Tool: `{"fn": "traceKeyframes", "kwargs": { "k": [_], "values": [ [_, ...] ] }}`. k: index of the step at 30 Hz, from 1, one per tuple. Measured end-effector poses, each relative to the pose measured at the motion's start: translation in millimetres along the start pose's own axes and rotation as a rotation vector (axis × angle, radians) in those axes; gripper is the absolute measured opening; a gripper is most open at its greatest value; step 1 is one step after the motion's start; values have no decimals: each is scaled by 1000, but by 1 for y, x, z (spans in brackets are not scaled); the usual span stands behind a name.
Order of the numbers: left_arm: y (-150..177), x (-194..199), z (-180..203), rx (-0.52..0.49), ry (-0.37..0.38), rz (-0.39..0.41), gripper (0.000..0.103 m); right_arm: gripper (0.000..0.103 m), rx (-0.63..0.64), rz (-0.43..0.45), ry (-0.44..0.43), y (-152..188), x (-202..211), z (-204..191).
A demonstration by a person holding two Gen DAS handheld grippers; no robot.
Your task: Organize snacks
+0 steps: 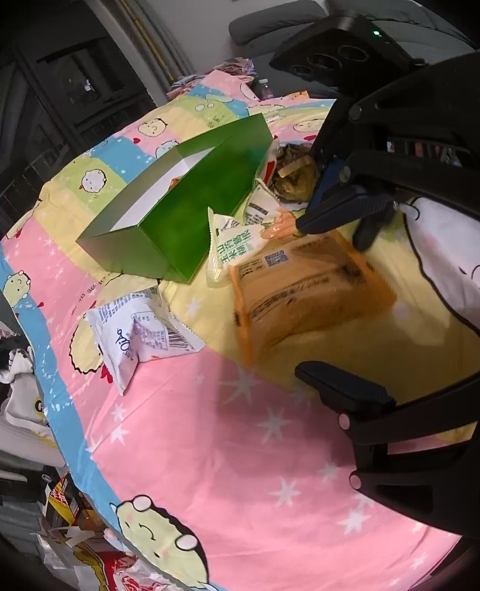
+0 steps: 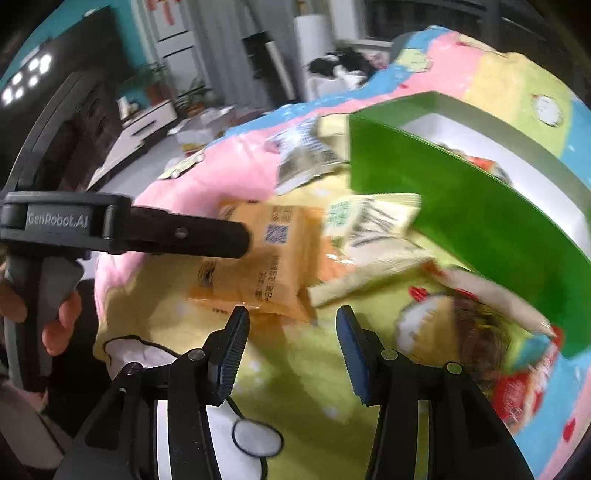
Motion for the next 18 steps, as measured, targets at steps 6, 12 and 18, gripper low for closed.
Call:
{"fn": "traceKeyframes", "kwargs": {
  "k": [6,12,18],
  "values": [
    [-8,-3,-3,-14,-5,-4,70,50,76,50,-89,-9,-6,-32],
    [-13,-5,-1,-72,-39,2,62,50,25,3,-63,-13,-24,-24],
    [-15,-7,2,-154,-74,41,43,47,-11,35,-82,-17,-29,-16]
  ]
}}
Point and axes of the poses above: each gripper's, at about its wrist camera, not at the fingertips, and x roughly against the way its jaws point, z to its right, y to its underside, the point moved 1 cm from there along -x, roughly the way its jaws point, and after that the axes turned 12 degrees about -y, right-handed, at the moved point
